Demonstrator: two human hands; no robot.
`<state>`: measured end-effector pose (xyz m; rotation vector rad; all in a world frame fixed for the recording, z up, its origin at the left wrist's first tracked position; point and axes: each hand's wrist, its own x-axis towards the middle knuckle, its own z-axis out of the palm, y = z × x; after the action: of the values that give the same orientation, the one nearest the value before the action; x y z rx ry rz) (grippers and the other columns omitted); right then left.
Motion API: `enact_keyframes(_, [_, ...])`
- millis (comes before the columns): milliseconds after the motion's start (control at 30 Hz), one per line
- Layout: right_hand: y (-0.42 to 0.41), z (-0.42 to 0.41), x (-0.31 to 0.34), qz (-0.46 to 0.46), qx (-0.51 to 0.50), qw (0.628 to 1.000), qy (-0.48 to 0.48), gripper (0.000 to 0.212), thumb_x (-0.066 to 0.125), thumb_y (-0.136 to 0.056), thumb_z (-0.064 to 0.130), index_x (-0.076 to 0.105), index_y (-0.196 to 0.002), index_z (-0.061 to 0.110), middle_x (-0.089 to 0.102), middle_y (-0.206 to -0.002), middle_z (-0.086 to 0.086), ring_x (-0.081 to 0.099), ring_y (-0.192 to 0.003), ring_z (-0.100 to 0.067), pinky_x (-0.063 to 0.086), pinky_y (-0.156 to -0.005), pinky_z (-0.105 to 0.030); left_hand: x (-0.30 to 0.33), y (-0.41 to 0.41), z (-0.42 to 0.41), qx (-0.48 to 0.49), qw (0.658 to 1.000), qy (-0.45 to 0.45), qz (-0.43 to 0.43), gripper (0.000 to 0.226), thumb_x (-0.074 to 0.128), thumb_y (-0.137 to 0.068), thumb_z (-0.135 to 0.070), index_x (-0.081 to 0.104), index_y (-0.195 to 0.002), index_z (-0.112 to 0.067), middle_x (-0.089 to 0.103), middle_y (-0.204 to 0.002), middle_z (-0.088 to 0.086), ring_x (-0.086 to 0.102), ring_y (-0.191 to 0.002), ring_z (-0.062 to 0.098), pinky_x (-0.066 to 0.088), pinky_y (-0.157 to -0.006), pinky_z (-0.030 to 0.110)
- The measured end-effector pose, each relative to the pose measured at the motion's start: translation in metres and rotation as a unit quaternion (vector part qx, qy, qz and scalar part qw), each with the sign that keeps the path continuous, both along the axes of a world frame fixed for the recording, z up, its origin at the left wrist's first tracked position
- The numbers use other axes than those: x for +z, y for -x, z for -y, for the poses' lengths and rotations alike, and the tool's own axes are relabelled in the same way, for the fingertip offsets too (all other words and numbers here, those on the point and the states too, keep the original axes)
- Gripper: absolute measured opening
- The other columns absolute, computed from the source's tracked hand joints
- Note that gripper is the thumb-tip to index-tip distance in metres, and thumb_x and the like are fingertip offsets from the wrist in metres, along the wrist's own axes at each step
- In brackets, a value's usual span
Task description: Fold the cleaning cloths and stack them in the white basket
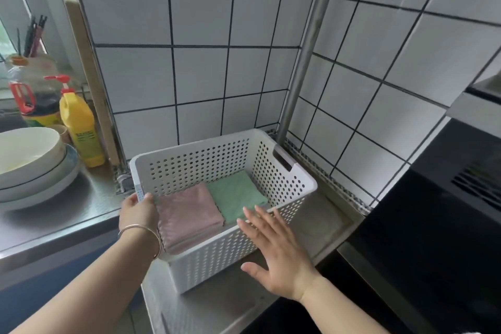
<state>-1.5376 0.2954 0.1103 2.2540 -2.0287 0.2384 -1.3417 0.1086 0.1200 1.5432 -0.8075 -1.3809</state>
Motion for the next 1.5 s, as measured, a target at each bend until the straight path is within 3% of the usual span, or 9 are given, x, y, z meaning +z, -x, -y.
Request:
enact_keyframes(167, [-0.003,0.009,-0.007,0.026,-0.055,0.998,-0.033,0.089,0.043,-0.080,0.046,-0.012,-0.148,0.031,-0.013,-0.157,0.005,-0.015,-0.144,-0.016,-0.004,-0.117,-0.045,-0.030,0.009,0.028,-0.013,0.999,-0.004,0.053,0.046,0.051,-0.071,-0.039,0.059,-0.113,-0.023,0.066,-0.108,0.017,0.062,-0.098,0.041,0.046,-0.091,0.055])
enact_keyframes(367, [0.003,0.021,-0.003,0.034,-0.084,0.995,-0.044,0.098,0.048,-0.084,0.038,-0.037,-0.132,0.044,-0.034,-0.149,0.015,-0.032,-0.137,-0.010,-0.021,-0.108,-0.041,0.011,0.027,0.016,-0.005,0.998,0.001,0.067,0.036,0.047,-0.088,-0.025,0.054,-0.122,-0.017,0.062,-0.114,0.011,0.058,-0.104,0.035,0.045,-0.094,0.043])
enact_keyframes(733, [0.005,0.039,-0.002,0.075,-0.106,0.991,-0.039,0.104,0.047,-0.087,0.029,-0.051,-0.116,0.050,-0.047,-0.138,0.020,-0.043,-0.129,-0.006,-0.017,-0.112,-0.032,0.006,0.041,0.035,-0.021,0.992,0.032,0.119,0.032,0.042,-0.091,-0.022,0.057,-0.118,-0.012,0.060,-0.113,0.017,0.053,-0.097,0.036,0.040,-0.090,0.040])
enact_keyframes(867, [0.005,0.045,-0.004,0.073,-0.110,0.991,-0.022,0.107,0.053,-0.080,0.029,-0.040,-0.131,0.045,-0.038,-0.146,0.016,-0.034,-0.136,-0.010,-0.007,-0.113,-0.037,0.001,0.042,0.042,-0.024,0.991,0.037,0.126,0.032,0.042,-0.091,-0.023,0.058,-0.116,-0.011,0.061,-0.111,0.018,0.053,-0.094,0.036,0.040,-0.089,0.041])
enact_keyframes(967, [0.006,0.043,-0.011,0.046,-0.134,0.990,0.000,0.113,0.064,-0.059,0.039,0.001,-0.151,0.022,0.004,-0.158,-0.001,0.000,-0.144,-0.023,0.028,-0.106,-0.032,0.000,0.044,0.042,-0.024,0.991,0.041,0.128,0.031,0.041,-0.092,-0.022,0.059,-0.115,-0.010,0.061,-0.110,0.018,0.052,-0.092,0.035,0.040,-0.088,0.041])
enact_keyframes(1200, [0.007,0.046,-0.014,0.019,-0.150,0.988,0.007,0.117,0.067,-0.050,0.042,0.013,-0.150,0.016,0.016,-0.157,-0.005,0.012,-0.142,-0.026,0.044,-0.096,-0.027,-0.002,0.046,0.045,-0.022,0.991,0.043,0.128,0.032,0.043,-0.092,-0.024,0.060,-0.116,-0.011,0.062,-0.110,0.018,0.055,-0.100,0.038,0.041,-0.092,0.042])
enact_keyframes(1300, [0.006,0.046,-0.010,0.046,-0.145,0.988,-0.012,0.115,0.065,-0.059,0.038,-0.002,-0.151,0.021,0.003,-0.158,-0.004,0.000,-0.144,-0.024,0.038,-0.104,-0.030,-0.002,0.045,0.045,-0.026,0.990,0.039,0.131,0.033,0.043,-0.091,-0.025,0.059,-0.117,-0.013,0.063,-0.108,0.016,0.055,-0.093,0.035,0.042,-0.089,0.041])
enact_keyframes(1400, [0.010,0.044,0.002,0.043,-0.110,0.992,-0.032,0.106,0.050,-0.085,0.028,-0.047,-0.124,0.043,-0.042,-0.144,0.012,-0.041,-0.131,-0.010,-0.001,-0.115,-0.031,0.001,0.043,0.044,-0.045,0.987,0.037,0.153,0.032,0.042,-0.091,-0.027,0.061,-0.111,-0.011,0.062,-0.100,0.017,0.054,-0.085,0.034,0.043,-0.084,0.040])
enact_keyframes(1500, [0.011,0.041,0.018,0.037,-0.105,0.993,-0.050,0.098,0.043,-0.090,0.023,-0.048,-0.121,0.044,-0.046,-0.141,0.015,-0.044,-0.128,-0.007,-0.014,-0.109,-0.027,0.007,0.034,0.045,-0.095,0.974,0.014,0.208,0.039,0.040,-0.092,-0.033,0.059,-0.113,-0.006,0.058,-0.111,0.023,0.053,-0.101,0.038,0.040,-0.088,0.040])
